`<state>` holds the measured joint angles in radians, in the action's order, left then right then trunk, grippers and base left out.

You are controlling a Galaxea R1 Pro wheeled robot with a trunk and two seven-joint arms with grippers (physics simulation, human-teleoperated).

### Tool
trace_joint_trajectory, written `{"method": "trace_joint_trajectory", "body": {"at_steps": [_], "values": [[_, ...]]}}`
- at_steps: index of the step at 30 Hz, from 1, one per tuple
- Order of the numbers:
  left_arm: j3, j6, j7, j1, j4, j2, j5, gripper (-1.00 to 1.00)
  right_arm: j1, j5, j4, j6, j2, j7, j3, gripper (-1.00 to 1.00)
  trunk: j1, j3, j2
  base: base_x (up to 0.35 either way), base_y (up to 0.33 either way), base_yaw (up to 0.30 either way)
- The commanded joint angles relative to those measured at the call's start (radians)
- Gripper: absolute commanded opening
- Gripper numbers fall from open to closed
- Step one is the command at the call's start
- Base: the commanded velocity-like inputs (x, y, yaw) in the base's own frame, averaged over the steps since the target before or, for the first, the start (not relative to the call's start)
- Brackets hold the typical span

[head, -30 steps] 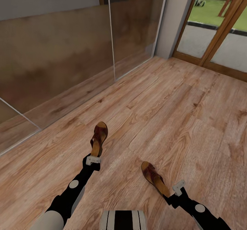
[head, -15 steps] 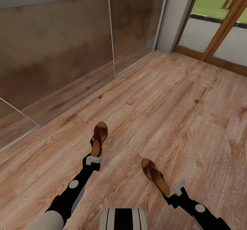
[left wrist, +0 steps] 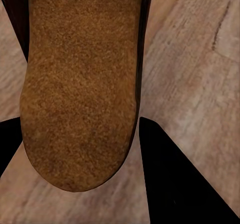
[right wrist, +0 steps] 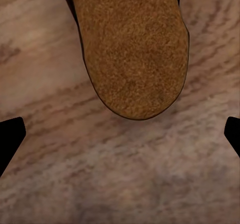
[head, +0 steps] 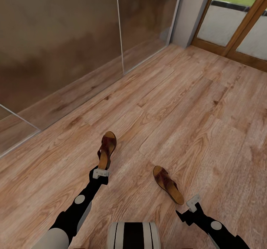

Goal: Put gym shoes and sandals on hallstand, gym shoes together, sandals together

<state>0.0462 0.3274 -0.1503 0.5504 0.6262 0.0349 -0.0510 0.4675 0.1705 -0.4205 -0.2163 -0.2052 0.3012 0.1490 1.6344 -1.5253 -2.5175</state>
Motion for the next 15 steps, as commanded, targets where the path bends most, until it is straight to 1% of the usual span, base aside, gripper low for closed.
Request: {"method": "trace_joint_trajectory", "body": {"at_steps": [1,6,10,15], "values": [[-0.002,0.005,-0.002,0.0,0.0,0.0,-0.009,-1.0,0.0,0.01,0.0,-0.005,0.0,0.0,0.0,1.0,0.0,-0.001,0.0,0.0,0.0,0.0],[-0.003,0.013,-0.001,0.0,0.0,0.0,-0.009,-1.0,0.0,0.01,0.0,-0.005,0.0,0.0,0.0,1.0,0.0,-0.001,0.0,0.0,0.0,0.0],[-0.003,0.013,-0.001,0.0,0.0,0.0,-0.009,-1.0,0.0,0.01,0.0,-0.005,0.0,0.001,0.0,1.0,0.002,-0.017,-0.001,0.0,0.0,0.0],[-0.002,0.012,-0.001,0.0,0.0,-0.001,-0.005,-1.0,0.0,0.01,0.0,-0.005,0.0,0.0,0.0,1.0,0.002,-0.017,-0.001,0.0,0.0,0.0]]}}
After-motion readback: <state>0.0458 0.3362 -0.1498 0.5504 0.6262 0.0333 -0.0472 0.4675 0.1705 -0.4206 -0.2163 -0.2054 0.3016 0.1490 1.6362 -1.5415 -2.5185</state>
